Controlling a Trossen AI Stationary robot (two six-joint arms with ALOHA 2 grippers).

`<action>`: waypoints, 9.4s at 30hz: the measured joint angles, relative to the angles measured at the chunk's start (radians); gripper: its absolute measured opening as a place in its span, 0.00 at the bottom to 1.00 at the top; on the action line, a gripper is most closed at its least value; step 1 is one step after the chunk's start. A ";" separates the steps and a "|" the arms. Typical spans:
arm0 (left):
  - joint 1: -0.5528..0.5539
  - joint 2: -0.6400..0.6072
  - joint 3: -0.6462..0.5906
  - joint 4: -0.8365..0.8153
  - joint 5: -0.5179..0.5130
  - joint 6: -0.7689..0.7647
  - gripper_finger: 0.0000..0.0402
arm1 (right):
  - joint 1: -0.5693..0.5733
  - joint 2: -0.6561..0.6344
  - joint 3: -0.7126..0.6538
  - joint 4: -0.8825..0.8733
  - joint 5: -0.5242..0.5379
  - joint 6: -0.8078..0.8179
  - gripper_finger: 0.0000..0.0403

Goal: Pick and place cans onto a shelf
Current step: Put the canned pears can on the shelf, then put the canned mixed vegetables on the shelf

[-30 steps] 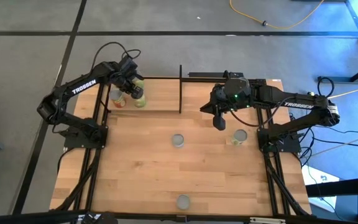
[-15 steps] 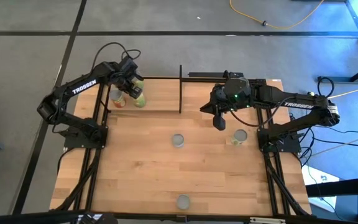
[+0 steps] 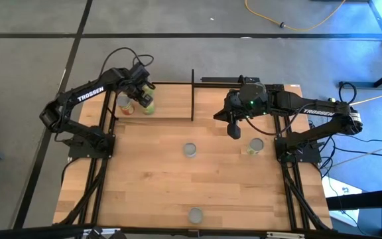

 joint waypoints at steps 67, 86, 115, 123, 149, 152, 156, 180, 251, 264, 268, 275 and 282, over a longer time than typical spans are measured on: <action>-0.633 -0.002 0.521 -0.140 0.391 0.206 0.10 | 0.000 -0.001 0.329 -0.976 -0.103 0.401 0.08; -0.638 -0.002 0.521 -0.183 0.330 0.181 0.10 | 0.052 0.008 -0.122 -0.806 -0.181 0.769 0.07; -0.638 -0.002 0.521 -0.182 0.299 0.118 0.10 | 0.081 0.008 -0.200 -0.679 -0.166 0.706 0.05; -0.638 -0.002 0.521 -0.181 0.300 0.118 0.10 | 0.082 0.008 -0.200 -0.679 -0.159 0.705 0.05; -0.638 -0.002 0.521 -0.181 0.300 0.095 0.10 | 0.100 0.140 -0.200 -0.756 -0.078 0.841 0.20; -0.638 -0.002 0.521 -0.181 0.300 0.095 0.10 | 0.100 0.162 -0.200 -0.755 -0.060 0.832 0.20; -0.638 -0.002 0.521 -0.181 0.300 0.095 0.10 | 0.099 0.182 -0.200 -0.738 -0.060 0.804 0.20; -0.638 -0.002 0.521 -0.181 0.300 0.095 0.10 | 0.097 0.226 -0.338 -0.673 -0.079 0.763 0.20; -0.638 -0.192 0.521 -0.242 0.299 -0.011 0.10 | 0.136 1.009 1.081 -0.689 -0.012 0.012 0.01; -0.638 -0.191 0.521 -0.243 0.299 -0.009 0.10 | 0.202 1.100 1.081 -0.702 -0.036 -0.005 0.01; -0.638 -0.191 0.521 -0.243 0.299 -0.009 0.10 | 0.207 1.104 1.081 -0.743 -0.035 -0.006 0.01; -0.638 -0.191 0.521 -0.243 0.298 -0.009 0.10 | 0.226 1.104 1.081 -0.764 -0.052 -0.005 0.02; -0.638 -0.191 0.521 -0.243 0.298 -0.009 0.10 | 0.256 1.104 1.081 -0.765 -0.079 -0.006 0.01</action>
